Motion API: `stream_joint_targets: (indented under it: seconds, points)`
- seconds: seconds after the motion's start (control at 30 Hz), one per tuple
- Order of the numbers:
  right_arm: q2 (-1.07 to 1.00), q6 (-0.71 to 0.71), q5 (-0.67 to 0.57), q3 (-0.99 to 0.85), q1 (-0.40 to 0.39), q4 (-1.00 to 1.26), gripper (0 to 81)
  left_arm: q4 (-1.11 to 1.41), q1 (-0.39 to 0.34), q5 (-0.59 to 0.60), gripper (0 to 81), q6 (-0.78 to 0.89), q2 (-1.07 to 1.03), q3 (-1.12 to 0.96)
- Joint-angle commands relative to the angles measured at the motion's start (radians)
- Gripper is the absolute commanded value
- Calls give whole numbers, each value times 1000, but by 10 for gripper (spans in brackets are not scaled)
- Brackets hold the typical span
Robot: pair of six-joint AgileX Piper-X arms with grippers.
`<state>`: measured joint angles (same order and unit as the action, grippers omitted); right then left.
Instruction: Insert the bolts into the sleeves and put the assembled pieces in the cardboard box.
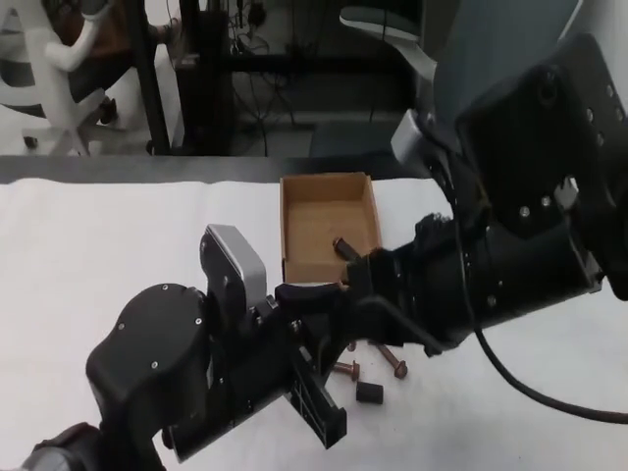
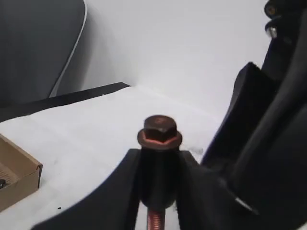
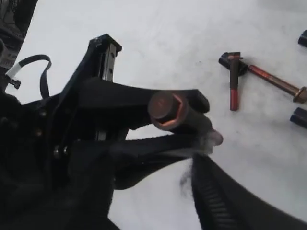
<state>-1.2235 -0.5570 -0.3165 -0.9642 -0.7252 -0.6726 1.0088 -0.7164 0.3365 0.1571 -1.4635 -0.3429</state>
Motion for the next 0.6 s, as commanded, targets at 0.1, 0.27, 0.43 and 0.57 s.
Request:
stream_joint_targets:
  seconds: [0.1, 0.27, 0.43, 0.57]
  points:
    - [98, 49, -9, -29, -2, -56, 487, 80, 36, -34, 18, 36, 14, -14]
    - [135, 139, 172, -32, -2, -106, 487, 19, 111, -36, 18, 112, 14, -56]
    - [97, 236, 166, -31, -2, -224, 487, -486, 153, 3, 18, 52, 12, -262]
    - [40, 455, 192, -31, -2, -286, 487, -968, 163, -108, 18, -269, -32, -526]
